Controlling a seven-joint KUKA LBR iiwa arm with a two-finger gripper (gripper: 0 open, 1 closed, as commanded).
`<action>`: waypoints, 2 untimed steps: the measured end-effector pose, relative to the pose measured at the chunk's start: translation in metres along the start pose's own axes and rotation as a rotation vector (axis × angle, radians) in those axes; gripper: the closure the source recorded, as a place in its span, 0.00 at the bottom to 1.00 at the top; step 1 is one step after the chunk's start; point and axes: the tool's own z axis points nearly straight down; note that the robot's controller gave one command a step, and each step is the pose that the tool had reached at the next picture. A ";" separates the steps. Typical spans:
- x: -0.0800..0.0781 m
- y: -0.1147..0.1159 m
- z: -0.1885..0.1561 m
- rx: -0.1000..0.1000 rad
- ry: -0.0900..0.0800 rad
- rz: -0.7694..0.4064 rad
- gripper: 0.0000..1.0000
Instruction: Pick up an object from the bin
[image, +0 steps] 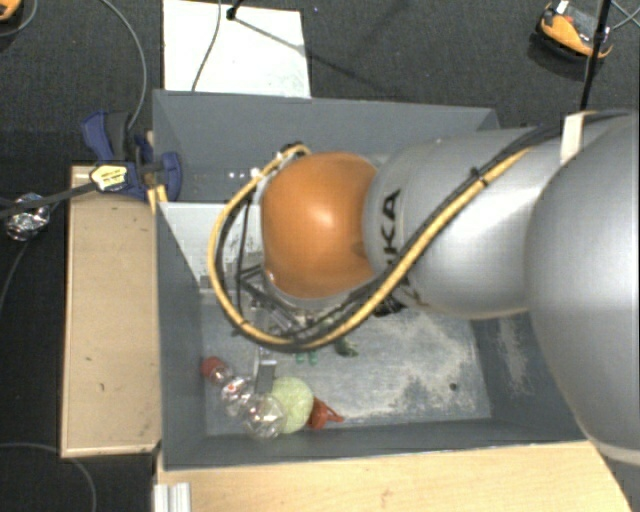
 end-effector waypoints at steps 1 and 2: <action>-0.002 -0.001 -0.004 -0.002 -0.008 0.005 0.00; 0.003 -0.019 0.011 -0.005 -0.012 -0.080 0.00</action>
Offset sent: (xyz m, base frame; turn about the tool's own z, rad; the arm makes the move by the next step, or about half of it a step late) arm -0.0171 -0.0829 -0.0580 -0.2641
